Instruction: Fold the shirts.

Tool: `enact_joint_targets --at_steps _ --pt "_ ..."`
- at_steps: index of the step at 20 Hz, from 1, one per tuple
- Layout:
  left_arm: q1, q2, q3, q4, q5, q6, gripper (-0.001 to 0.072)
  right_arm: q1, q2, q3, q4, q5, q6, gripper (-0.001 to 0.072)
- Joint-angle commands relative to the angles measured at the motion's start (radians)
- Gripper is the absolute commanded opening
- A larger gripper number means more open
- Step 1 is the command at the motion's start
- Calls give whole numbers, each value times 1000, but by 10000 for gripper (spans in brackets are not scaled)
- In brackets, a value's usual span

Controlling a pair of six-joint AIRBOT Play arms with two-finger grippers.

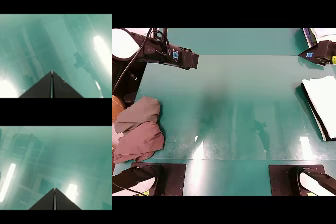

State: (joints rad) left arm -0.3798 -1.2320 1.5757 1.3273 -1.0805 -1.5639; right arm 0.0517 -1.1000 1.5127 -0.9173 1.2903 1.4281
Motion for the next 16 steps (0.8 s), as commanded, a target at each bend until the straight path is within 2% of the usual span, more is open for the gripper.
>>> enact_joint_targets --at_steps 1,5,8,11,16 --pt "0 0 0 0 0 0 28 1 0 1 0 1 0 17" --pt "3 1 3 6 92 -6 28 1 0 1 0 2 0 17" --pt "52 8 58 194 -93 -10 28 1 0 0 0 3 0 17" --pt "182 65 52 383 -235 -8 28 1 0 -1 0 14 0 17" --pt "474 103 -140 434 -301 -12 31 1 0 -1 0 21 0 17"
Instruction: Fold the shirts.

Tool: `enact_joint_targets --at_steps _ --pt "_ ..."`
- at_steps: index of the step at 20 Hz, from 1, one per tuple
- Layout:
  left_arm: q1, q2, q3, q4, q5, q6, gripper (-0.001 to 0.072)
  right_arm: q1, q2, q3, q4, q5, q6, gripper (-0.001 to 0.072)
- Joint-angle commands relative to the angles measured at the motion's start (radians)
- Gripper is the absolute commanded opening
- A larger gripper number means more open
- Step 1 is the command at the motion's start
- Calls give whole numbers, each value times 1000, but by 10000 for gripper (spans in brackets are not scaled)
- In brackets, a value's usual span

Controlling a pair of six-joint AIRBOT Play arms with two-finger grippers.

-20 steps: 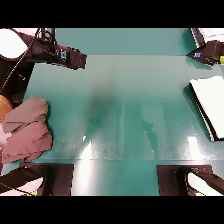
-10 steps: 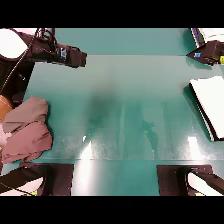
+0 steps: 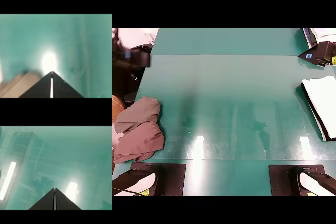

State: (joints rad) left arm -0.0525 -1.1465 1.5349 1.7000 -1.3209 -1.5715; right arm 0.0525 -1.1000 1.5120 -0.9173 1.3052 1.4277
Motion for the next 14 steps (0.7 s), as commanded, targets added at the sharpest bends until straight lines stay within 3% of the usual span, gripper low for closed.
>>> enact_joint_targets --at_steps 1,2,3,9,14 --pt "194 16 -169 60 -40 -13 175 0 0 0 0 6 0 17" --pt "237 16 -254 60 1 -25 554 0 0 0 0 6 0 17" --pt "271 16 -331 60 50 -44 720 0 0 0 0 6 0 17" --pt "338 15 -637 45 360 -53 710 0 0 0 0 5 0 17" --pt "338 -8 -650 31 378 -53 709 0 0 0 0 3 0 17"
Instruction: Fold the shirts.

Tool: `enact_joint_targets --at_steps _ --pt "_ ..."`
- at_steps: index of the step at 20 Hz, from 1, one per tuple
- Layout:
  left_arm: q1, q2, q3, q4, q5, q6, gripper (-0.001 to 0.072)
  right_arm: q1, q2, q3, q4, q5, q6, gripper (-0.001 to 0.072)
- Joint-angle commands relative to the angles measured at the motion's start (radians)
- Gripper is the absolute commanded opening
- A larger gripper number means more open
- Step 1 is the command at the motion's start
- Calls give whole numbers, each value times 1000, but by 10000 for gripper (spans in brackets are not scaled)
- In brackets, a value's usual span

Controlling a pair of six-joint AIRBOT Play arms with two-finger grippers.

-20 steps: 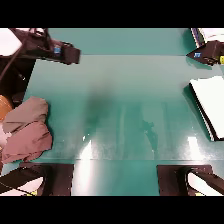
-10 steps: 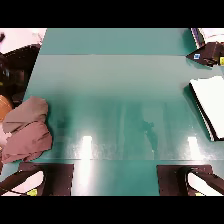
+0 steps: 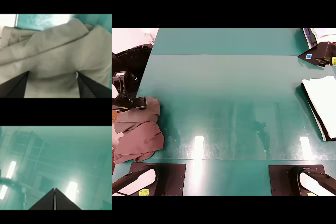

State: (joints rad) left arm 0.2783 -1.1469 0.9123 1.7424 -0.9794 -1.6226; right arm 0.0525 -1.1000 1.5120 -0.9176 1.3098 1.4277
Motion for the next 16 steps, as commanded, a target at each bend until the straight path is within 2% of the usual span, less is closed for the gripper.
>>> enact_joint_targets --at_steps 1,2,3,4,8,11,14,16 --pt "7 -8 -27 -18 35 -2 708 0 0 0 0 -2 0 18" --pt "7 -8 -27 -19 28 -5 537 0 0 0 0 -2 0 17" --pt "7 -7 -24 -18 19 -3 231 0 0 0 1 -1 0 18" --pt "7 -7 -13 -19 2 -3 37 0 0 0 1 -1 1 17" --pt "3 27 182 -34 -147 16 28 0 1 23 4 3 1 18" --pt "-51 118 446 -137 -264 118 28 0 1 138 10 -10 1 17" --pt "-180 175 722 -381 -341 245 28 0 0 259 3 -24 1 17" --pt "-318 177 849 -436 -339 251 26 0 0 314 1 -28 1 17"
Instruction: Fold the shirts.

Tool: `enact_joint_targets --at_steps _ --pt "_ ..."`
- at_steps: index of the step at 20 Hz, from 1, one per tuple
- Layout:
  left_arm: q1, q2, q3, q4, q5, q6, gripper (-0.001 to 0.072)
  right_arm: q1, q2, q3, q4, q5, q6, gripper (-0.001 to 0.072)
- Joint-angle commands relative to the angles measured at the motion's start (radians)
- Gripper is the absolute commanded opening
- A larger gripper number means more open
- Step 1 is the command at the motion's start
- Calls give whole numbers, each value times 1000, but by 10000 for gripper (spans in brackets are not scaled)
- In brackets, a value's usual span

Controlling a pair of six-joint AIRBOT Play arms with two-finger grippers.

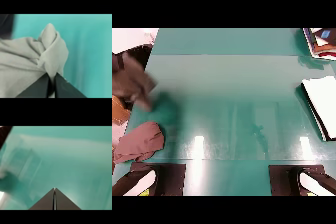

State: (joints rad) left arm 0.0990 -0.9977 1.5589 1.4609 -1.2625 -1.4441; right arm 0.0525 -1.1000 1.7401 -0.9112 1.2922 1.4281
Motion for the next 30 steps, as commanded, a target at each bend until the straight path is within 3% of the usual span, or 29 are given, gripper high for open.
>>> enact_joint_targets --at_steps 1,4,9,11,12,15,18,23,30 --pt "-218 28 230 -152 -43 72 27 0 0 105 -6 -10 0 17" --pt "-406 0 228 -151 -34 72 26 0 0 120 -6 -8 0 17" --pt "-645 -217 199 -170 -16 72 36 0 0 117 -6 3 0 18" --pt "-698 -329 190 -222 30 71 521 0 0 117 -6 19 0 17" --pt "-710 -375 190 -226 55 70 557 0 0 117 -6 25 0 17" --pt "-656 -439 190 -122 92 43 557 0 0 117 -6 27 0 17" --pt "-497 -465 165 -79 95 -4 556 0 0 117 -6 28 0 18" --pt "-294 -595 3 -233 128 -13 556 0 0 116 -6 28 0 17" --pt "-281 -811 -14 -435 142 67 555 0 0 116 -6 28 0 17"
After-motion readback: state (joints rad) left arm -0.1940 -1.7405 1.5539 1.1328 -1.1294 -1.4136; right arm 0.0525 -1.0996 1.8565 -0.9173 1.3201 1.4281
